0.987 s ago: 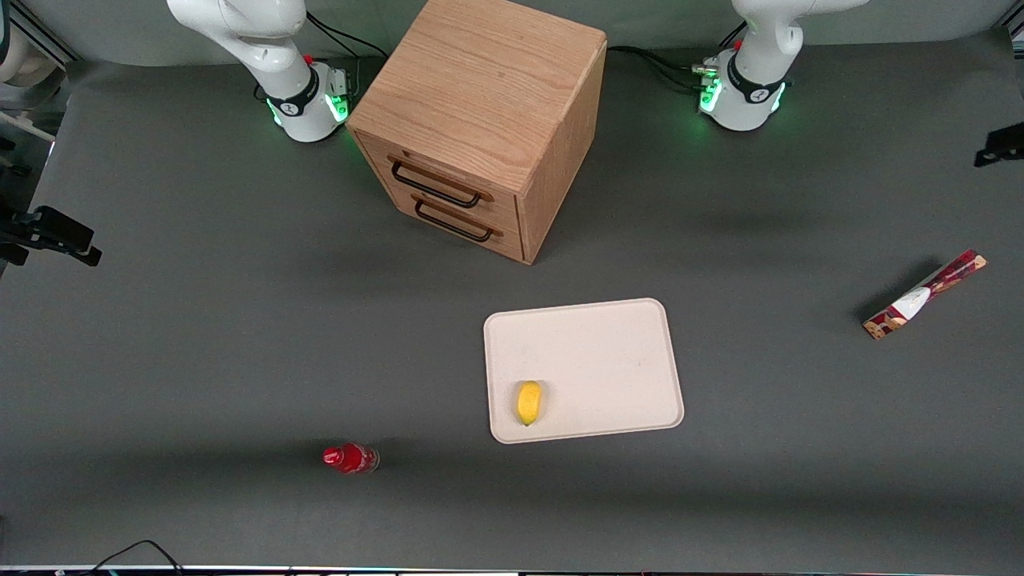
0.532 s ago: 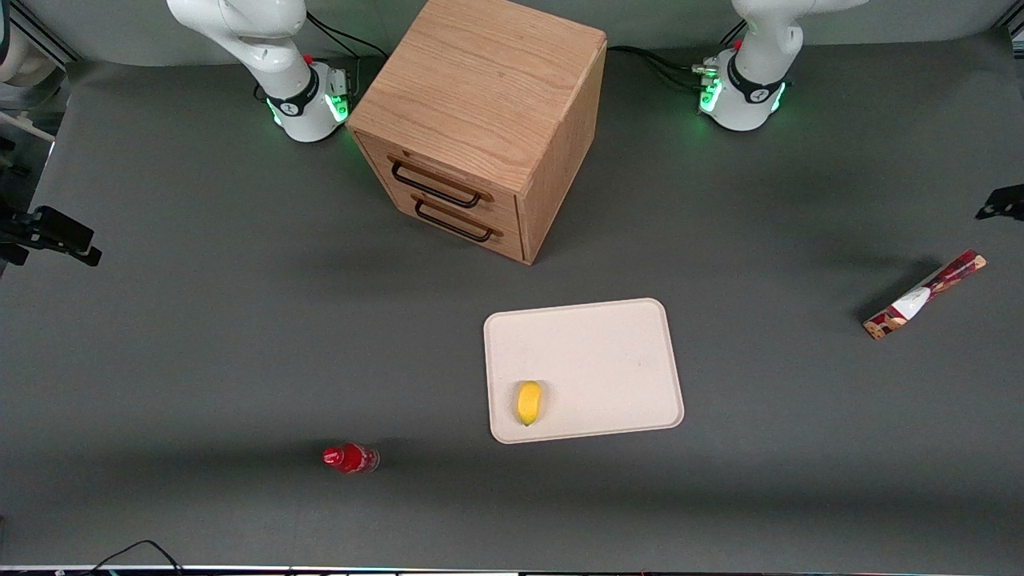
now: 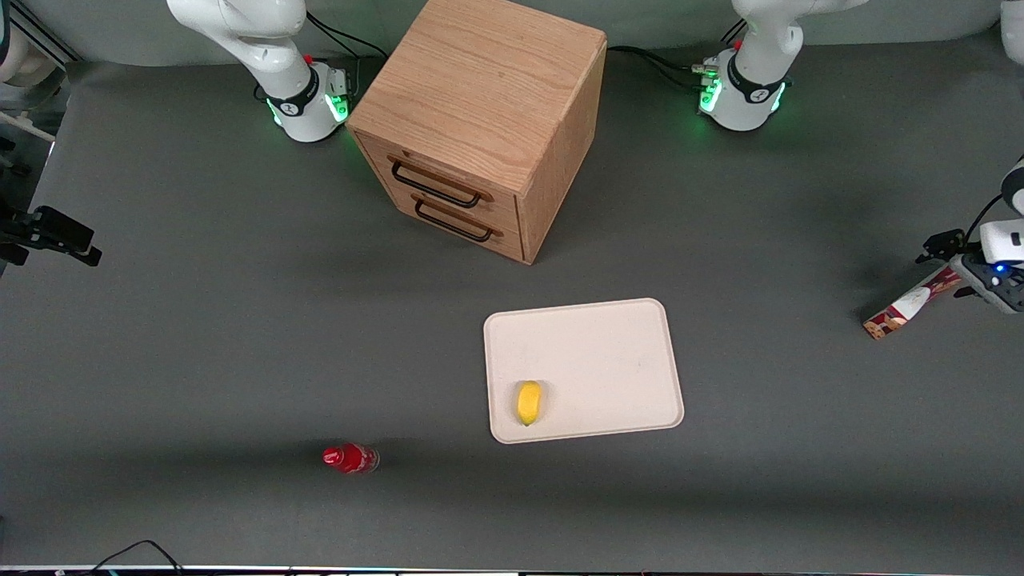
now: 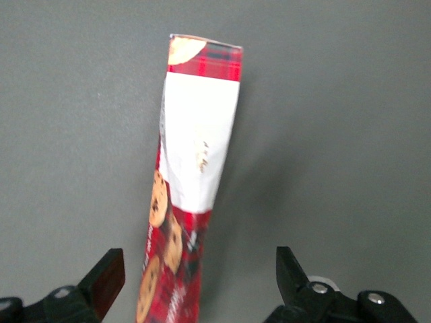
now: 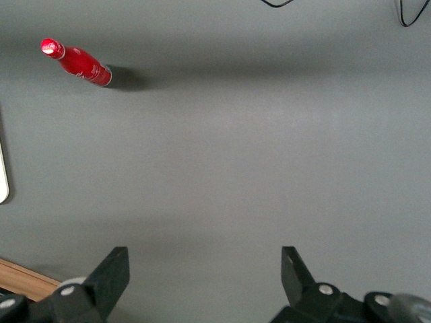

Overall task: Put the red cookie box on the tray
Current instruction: 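Grasp the cookie box end with the left gripper and lift it over the tray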

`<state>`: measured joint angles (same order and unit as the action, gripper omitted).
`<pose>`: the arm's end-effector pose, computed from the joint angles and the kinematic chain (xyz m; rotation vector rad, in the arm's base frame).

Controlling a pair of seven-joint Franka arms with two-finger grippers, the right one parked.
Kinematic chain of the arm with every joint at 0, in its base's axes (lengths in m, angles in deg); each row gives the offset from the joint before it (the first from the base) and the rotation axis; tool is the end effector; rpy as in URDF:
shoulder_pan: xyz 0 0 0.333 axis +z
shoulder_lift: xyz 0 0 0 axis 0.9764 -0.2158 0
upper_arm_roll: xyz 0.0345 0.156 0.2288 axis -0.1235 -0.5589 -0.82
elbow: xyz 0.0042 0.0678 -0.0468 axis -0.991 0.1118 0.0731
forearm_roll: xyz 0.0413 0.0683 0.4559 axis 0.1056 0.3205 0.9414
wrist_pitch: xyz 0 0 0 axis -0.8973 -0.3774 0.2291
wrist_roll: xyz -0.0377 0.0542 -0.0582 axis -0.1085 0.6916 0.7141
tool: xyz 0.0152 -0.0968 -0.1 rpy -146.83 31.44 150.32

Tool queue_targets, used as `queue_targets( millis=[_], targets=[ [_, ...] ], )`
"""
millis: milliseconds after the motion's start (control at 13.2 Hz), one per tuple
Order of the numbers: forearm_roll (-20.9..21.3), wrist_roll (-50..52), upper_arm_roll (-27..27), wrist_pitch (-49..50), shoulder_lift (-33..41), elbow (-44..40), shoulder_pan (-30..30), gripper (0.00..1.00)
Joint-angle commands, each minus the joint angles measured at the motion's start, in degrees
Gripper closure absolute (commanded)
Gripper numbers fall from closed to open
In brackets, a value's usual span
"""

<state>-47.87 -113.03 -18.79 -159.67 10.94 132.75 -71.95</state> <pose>0.5189 0.3239 0.1234 2.7724 -1.2180 -0.0340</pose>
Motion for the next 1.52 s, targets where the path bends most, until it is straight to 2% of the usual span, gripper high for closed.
queue_targets(
  millis=[0, 76, 456, 759, 911, 1063, 1215, 1443],
  targets=[
    [-5.1, -5.1, -0.3, -5.1, -3.3, 0.2, 0.0, 0.66],
    [-5.5, -5.2, -0.3, -5.5, -3.9, 0.1, -0.1, 1.00],
    [-5.6, 0.6, -0.2, 3.2, -3.9, -5.8, -0.4, 1.00],
    [-4.7, 8.0, -0.2, 16.3, -3.5, -15.6, -0.5, 1.00],
    [-3.3, 15.7, -0.2, 24.8, -3.2, -21.5, -0.5, 1.00],
    [1.0, 25.9, 0.9, 31.8, -1.5, -26.4, -0.8, 1.00],
    [3.9, 35.4, 4.4, 35.9, 1.4, -28.9, -0.8, 1.00],
    [11.6, 56.8, 14.8, 41.0, 7.9, -29.2, -0.8, 1.00]
  ],
)
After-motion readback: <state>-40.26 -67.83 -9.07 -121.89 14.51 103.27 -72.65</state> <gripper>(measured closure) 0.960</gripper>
